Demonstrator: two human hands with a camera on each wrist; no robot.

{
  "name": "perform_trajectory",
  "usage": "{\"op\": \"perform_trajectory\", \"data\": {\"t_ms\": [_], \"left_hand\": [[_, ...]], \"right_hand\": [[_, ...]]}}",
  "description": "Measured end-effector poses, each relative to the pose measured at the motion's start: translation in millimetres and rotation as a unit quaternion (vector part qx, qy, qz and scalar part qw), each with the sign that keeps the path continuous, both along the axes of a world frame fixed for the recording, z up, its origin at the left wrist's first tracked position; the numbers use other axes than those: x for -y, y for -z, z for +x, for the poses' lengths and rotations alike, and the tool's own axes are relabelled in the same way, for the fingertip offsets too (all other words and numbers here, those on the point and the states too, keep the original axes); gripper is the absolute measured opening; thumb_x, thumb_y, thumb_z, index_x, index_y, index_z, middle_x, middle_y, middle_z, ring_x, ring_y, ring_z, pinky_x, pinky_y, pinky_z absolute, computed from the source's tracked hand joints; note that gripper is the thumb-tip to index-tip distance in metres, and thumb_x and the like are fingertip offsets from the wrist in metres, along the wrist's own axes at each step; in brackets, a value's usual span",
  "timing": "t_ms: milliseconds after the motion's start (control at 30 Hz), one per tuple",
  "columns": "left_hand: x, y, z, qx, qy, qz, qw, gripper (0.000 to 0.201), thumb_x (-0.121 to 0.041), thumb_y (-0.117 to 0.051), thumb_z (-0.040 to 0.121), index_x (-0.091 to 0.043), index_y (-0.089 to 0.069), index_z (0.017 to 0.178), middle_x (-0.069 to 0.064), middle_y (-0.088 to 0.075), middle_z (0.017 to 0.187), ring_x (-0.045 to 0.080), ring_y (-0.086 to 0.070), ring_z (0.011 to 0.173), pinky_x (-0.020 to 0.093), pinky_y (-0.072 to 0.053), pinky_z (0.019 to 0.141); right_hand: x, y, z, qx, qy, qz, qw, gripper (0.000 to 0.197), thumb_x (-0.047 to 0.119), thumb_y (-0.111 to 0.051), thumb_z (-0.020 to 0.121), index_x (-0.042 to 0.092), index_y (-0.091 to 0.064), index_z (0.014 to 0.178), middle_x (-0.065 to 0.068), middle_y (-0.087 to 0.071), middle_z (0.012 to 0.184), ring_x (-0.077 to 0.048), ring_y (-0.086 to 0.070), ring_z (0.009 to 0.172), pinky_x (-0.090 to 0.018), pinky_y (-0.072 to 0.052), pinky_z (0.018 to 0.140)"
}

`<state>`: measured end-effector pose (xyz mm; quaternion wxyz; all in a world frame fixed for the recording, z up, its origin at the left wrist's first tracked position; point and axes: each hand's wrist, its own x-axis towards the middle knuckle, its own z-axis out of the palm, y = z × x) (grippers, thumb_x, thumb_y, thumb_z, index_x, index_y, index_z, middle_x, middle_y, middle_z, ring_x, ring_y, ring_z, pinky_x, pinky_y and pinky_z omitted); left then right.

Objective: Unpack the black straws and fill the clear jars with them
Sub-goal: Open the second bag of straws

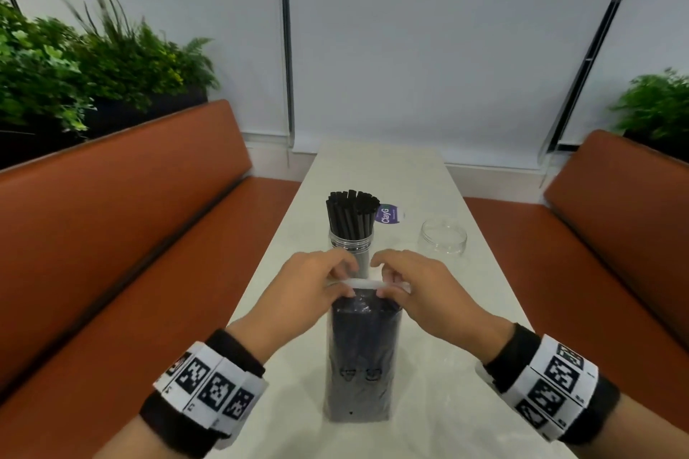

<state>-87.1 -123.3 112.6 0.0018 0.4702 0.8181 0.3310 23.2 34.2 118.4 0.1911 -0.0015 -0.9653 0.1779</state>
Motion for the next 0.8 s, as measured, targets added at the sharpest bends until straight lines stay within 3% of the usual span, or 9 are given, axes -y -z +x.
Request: {"op": "perform_trajectory", "data": {"t_ms": [100, 167, 233, 300, 367, 467, 600, 700, 800], "left_hand": [[0, -4, -4, 0.041, 0.002, 0.029, 0.999, 0.017, -0.015, -0.071, 0.079, -0.029, -0.062, 0.076, -0.006, -0.069, 0.073, 0.011, -0.064, 0.07, 0.016, -0.044, 0.065], [0, -5, -8, 0.033, 0.008, 0.041, 0.999, 0.008, -0.018, -0.07, 0.079, -0.024, -0.069, 0.076, -0.011, -0.064, 0.073, 0.006, -0.061, 0.068, 0.006, -0.04, 0.062], [-1, -9, -11, -0.007, 0.013, 0.048, 0.999, 0.005, -0.019, -0.068, 0.081, -0.019, -0.073, 0.081, -0.014, -0.058, 0.077, 0.003, -0.055, 0.07, 0.004, -0.038, 0.064], [-3, -12, -11, -0.021, 0.021, 0.054, 0.998, 0.008, -0.017, -0.065, 0.084, -0.017, -0.072, 0.087, -0.013, -0.058, 0.078, 0.003, -0.055, 0.071, 0.006, -0.039, 0.067], [-4, -14, -12, -0.012, 0.037, 0.055, 0.998, 0.01, -0.014, -0.06, 0.088, -0.019, -0.065, 0.095, -0.007, -0.062, 0.079, 0.007, -0.058, 0.072, 0.014, -0.043, 0.067], [-3, -14, -16, -0.062, 0.069, 0.036, 0.995, 0.007, -0.016, -0.055, 0.091, -0.017, -0.06, 0.096, -0.003, -0.063, 0.085, 0.006, -0.053, 0.07, 0.011, -0.039, 0.064], [0, -14, -18, -0.113, 0.078, 0.03, 0.99, 0.013, -0.024, -0.06, 0.088, -0.016, -0.065, 0.098, -0.003, -0.064, 0.096, 0.01, -0.057, 0.082, 0.022, -0.046, 0.073], [-1, -14, -17, -0.101, 0.079, 0.031, 0.991, 0.018, -0.026, -0.064, 0.085, -0.015, -0.067, 0.098, -0.003, -0.065, 0.097, 0.009, -0.056, 0.082, 0.019, -0.045, 0.073], [-5, -18, -19, -0.095, 0.062, 0.059, 0.992, 0.015, -0.024, -0.062, 0.087, -0.013, -0.072, 0.091, 0.0, -0.07, 0.089, 0.014, -0.063, 0.079, 0.026, -0.05, 0.074]], "right_hand": [[3, -5, 2, -0.005, -0.011, 0.07, 0.997, 0.022, 0.027, -0.049, 0.088, 0.011, -0.064, 0.084, -0.002, -0.062, 0.076, -0.019, -0.055, 0.068, -0.031, -0.047, 0.058], [4, -6, -1, -0.006, -0.009, 0.06, 0.998, 0.033, 0.03, -0.042, 0.09, 0.009, -0.067, 0.083, -0.003, -0.063, 0.079, -0.019, -0.057, 0.07, -0.03, -0.049, 0.06], [6, -9, -4, -0.005, 0.005, 0.025, 1.0, 0.03, 0.022, -0.045, 0.093, 0.005, -0.069, 0.088, -0.006, -0.061, 0.09, -0.015, -0.054, 0.078, -0.017, -0.044, 0.07], [7, -12, -8, -0.012, 0.025, -0.016, 0.999, 0.02, 0.007, -0.05, 0.092, 0.0, -0.07, 0.09, -0.01, -0.06, 0.094, -0.013, -0.05, 0.08, -0.009, -0.037, 0.072], [8, -14, -13, -0.009, 0.041, -0.042, 0.998, 0.018, -0.001, -0.051, 0.09, -0.002, -0.069, 0.091, -0.014, -0.063, 0.092, -0.017, -0.052, 0.079, -0.012, -0.037, 0.07], [9, -14, -14, 0.012, 0.061, -0.078, 0.995, 0.022, -0.007, -0.047, 0.089, 0.002, -0.063, 0.1, -0.008, -0.06, 0.083, -0.013, -0.05, 0.07, -0.014, -0.036, 0.063], [9, -17, -12, 0.003, 0.044, -0.096, 0.994, 0.006, 0.011, -0.058, 0.09, 0.009, -0.062, 0.094, 0.002, -0.056, 0.077, -0.002, -0.046, 0.066, -0.009, -0.036, 0.062], [9, -17, -13, 0.007, 0.055, -0.091, 0.994, 0.008, 0.016, -0.069, 0.082, 0.011, -0.065, 0.087, 0.01, -0.054, 0.072, 0.0, -0.046, 0.064, -0.008, -0.036, 0.06], [7, -21, -16, -0.008, 0.066, -0.094, 0.993, 0.013, 0.017, -0.064, 0.086, 0.006, -0.07, 0.084, -0.005, -0.065, 0.079, -0.015, -0.056, 0.073, -0.019, -0.04, 0.065]]}}
